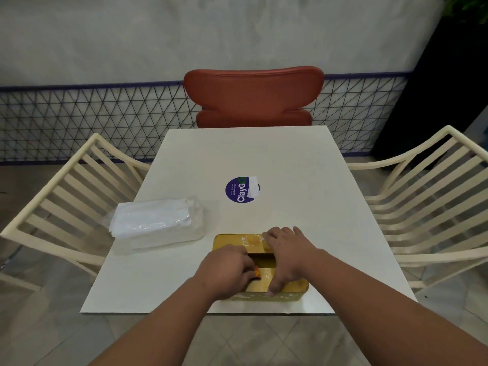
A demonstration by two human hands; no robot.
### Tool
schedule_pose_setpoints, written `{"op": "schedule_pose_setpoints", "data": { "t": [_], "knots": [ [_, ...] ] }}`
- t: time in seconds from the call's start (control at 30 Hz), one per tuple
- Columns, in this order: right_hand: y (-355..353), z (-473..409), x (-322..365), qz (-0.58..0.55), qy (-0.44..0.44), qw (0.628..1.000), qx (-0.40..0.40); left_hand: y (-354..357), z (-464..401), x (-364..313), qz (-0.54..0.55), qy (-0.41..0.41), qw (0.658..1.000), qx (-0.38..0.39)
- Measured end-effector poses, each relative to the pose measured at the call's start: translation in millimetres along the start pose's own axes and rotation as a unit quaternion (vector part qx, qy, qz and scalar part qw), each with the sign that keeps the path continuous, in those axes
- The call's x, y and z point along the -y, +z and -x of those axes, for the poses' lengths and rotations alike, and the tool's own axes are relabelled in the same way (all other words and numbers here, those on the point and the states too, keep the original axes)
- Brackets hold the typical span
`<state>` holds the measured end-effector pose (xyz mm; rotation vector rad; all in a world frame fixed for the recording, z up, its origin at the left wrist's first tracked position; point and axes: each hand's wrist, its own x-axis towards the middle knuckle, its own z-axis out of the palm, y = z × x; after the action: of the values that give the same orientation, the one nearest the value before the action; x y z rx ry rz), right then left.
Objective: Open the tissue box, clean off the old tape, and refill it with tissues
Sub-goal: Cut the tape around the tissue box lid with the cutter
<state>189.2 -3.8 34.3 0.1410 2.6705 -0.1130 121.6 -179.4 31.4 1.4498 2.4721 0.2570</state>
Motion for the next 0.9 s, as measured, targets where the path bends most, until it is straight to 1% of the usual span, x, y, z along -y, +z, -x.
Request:
{"op": "schedule_pose_setpoints", "data": {
  "t": [0.1, 0.23, 0.3, 0.43, 0.53, 0.6, 0.67, 0.73, 0.83, 0.9],
  "knots": [
    [-0.2, -0.3, 0.2, 0.002, -0.001, 1.000, -0.001, 4.5, -2.9, -11.8, -0.018, 0.010, 1.000, -0.003],
    [0.7, -0.4, -0.6, -0.004, -0.002, 1.000, -0.003, 5.0, 11.6, 9.8, -0.003, -0.007, 1.000, 0.001],
    [0.9, -0.6, -0.8, -0.005, -0.001, 1.000, -0.003, 4.7, 7.9, 8.9, 0.002, -0.014, 1.000, -0.010],
    [2.1, -1.3, -2.0, -0.002, -0.001, 1.000, -0.006, 7.0, 1.6, -9.9, -0.005, 0.022, 1.000, -0.006],
    [2.8, -1.8, -2.6, -0.005, -0.002, 1.000, -0.005, 4.2, 14.4, 3.6, -0.005, 0.049, 0.999, 0.022],
    [1.6, -1.5, -2.4, -0.006, -0.001, 1.000, -0.004, 0.8, 16.6, 13.7, 0.000, 0.037, 0.999, 0.025],
    [1.3, -1.7, -1.8, -0.004, -0.002, 1.000, -0.003, 0.2, 12.4, 12.5, -0.001, 0.019, 1.000, 0.006],
    [1.7, -1.8, -2.0, -0.007, 0.000, 1.000, -0.004, 1.0, 8.4, 2.0, -0.005, 0.026, 1.000, 0.001],
    [3.6, -1.2, -3.2, -0.008, -0.003, 1.000, -0.010, 6.6, 13.0, -2.4, -0.005, 0.055, 0.998, 0.017],
    [3.0, -1.1, -3.2, -0.009, -0.003, 1.000, -0.007, 4.4, 19.1, 11.1, 0.006, 0.039, 0.999, 0.022]
  ]
}}
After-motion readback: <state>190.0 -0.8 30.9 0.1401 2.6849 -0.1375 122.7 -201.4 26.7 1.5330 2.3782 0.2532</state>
